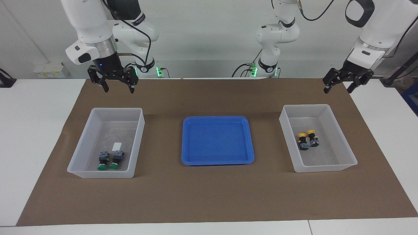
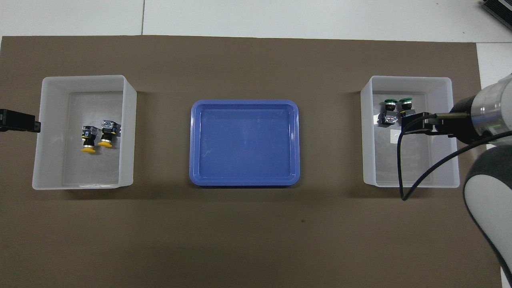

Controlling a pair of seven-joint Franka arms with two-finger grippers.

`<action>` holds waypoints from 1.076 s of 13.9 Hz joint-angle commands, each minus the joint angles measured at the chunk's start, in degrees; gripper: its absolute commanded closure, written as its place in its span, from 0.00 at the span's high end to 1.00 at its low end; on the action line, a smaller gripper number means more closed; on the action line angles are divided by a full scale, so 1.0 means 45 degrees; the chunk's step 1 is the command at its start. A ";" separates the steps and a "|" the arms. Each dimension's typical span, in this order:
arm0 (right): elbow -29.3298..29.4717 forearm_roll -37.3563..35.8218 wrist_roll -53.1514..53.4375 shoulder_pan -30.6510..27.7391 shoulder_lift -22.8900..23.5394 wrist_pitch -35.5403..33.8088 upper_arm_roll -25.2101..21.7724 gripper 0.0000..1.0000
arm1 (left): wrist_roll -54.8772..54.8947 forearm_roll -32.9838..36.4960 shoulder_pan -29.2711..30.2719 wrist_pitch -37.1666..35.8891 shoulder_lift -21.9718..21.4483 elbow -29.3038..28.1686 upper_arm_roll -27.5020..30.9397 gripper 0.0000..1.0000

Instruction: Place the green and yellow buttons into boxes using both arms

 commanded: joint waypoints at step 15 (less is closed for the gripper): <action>0.0284 0.0213 -0.0243 0.0793 0.0288 -0.1041 -0.0991 1.00 | -0.0165 0.0099 -0.0057 0.0123 -0.0096 -0.0109 -0.0003 1.00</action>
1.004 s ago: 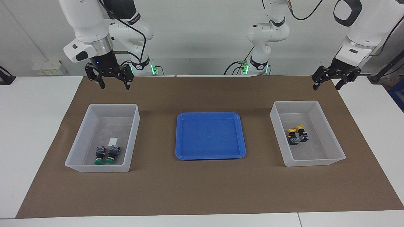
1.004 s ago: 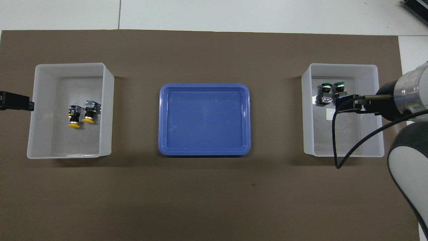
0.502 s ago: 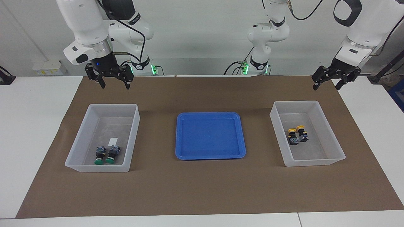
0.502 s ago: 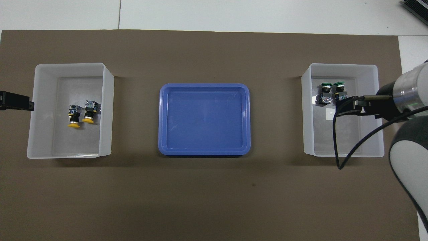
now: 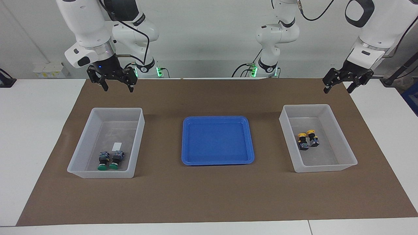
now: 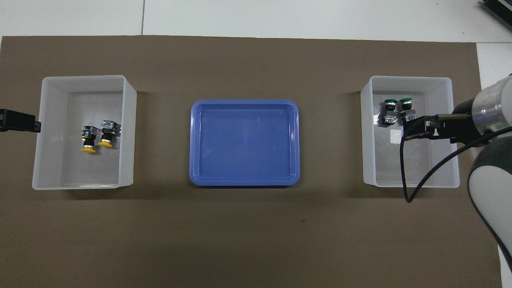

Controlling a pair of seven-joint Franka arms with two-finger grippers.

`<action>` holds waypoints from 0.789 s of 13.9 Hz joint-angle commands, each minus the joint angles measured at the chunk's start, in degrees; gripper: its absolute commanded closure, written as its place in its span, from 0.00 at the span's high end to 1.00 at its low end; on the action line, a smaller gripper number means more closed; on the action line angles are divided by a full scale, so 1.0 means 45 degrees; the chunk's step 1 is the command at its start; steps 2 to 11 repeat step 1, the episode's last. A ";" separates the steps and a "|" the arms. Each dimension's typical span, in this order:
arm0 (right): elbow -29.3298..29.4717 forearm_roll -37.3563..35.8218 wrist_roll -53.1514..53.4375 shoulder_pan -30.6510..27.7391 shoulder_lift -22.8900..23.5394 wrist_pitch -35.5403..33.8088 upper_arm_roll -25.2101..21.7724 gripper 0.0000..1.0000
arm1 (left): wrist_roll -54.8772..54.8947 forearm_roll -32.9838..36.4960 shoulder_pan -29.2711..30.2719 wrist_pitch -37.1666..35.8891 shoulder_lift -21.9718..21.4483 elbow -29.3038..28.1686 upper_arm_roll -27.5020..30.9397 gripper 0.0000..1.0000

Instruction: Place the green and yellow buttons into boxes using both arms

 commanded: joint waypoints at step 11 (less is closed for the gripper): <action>-0.0124 0.0213 -0.0231 -0.0002 -0.0004 -0.0036 -0.0083 1.00 | -0.0145 0.0098 -0.0038 0.0122 -0.0096 -0.0109 -0.0001 1.00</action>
